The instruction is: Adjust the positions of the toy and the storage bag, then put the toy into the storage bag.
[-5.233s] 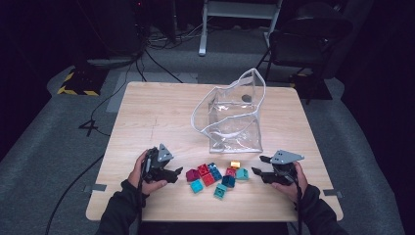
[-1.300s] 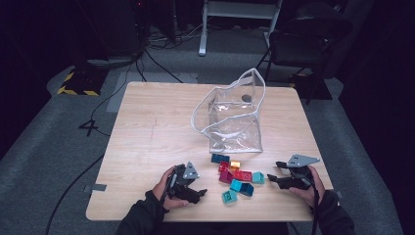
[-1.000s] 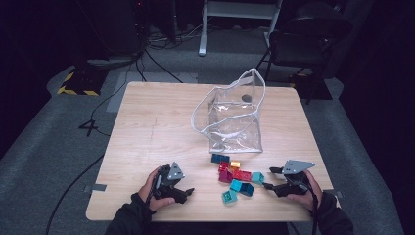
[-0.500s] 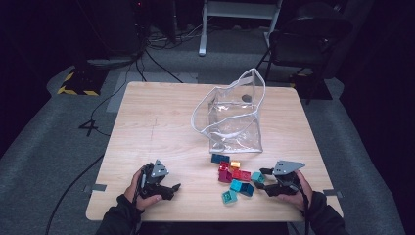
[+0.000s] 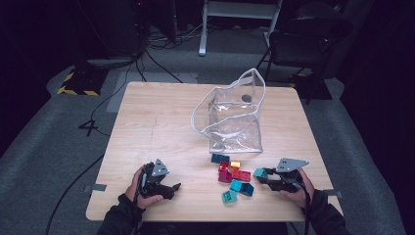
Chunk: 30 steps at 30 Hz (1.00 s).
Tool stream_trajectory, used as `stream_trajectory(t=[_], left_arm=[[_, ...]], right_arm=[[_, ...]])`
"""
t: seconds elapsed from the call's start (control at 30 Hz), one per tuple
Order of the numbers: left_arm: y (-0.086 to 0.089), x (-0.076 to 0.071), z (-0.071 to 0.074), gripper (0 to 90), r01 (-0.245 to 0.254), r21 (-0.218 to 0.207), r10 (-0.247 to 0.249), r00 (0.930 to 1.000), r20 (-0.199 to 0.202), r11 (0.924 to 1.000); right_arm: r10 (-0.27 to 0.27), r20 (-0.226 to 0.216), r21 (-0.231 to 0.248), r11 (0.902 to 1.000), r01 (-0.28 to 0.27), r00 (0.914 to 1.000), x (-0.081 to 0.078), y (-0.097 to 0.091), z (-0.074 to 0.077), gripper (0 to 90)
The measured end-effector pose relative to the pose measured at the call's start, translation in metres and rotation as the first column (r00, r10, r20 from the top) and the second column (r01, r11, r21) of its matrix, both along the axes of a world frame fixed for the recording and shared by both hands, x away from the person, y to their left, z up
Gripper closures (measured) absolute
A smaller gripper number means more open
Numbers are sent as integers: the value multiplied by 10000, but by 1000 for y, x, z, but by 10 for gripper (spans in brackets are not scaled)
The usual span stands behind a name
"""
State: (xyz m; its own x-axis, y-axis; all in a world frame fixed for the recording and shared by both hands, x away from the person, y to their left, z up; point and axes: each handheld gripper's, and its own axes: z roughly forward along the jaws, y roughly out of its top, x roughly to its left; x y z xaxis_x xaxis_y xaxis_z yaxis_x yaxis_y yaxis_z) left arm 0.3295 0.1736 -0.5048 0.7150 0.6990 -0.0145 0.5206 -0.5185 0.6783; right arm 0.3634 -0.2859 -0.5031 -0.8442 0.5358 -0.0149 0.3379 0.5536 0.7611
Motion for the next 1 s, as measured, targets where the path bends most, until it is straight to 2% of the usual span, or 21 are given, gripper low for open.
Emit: stream_trajectory(t=[0.17, 0.3, 0.33, 0.5, 1.0], left_arm=[[0, 0, 0, 119, 0, 3, 0, 10000, 3, 10000], [0, 0, 0, 119, -4, 12, 4, 10000, 6, 10000], [0, 0, 0, 119, -8, 21, 8, 10000, 6, 10000], [0, 0, 0, 117, 0, 10, 0, 10000, -2, 10000], [0, -1, 0, 116, -71, -2, 71, 10000, -5, 10000]], right_arm=[[-373, -9, 51, 9993, 373, 9993, 5, -7, 0, 595], [-367, 3, 71, 9993, 367, 9993, 6, -9, 0, 595], [-561, -23, 79, 9984, 561, 9984, 8, -12, 0, 596], [-845, 7, 75, 9964, 845, 9964, 10, -16, 0, 596], [-1513, 362, 872, 9852, 1477, 9878, 11, -32, 12, 596]])
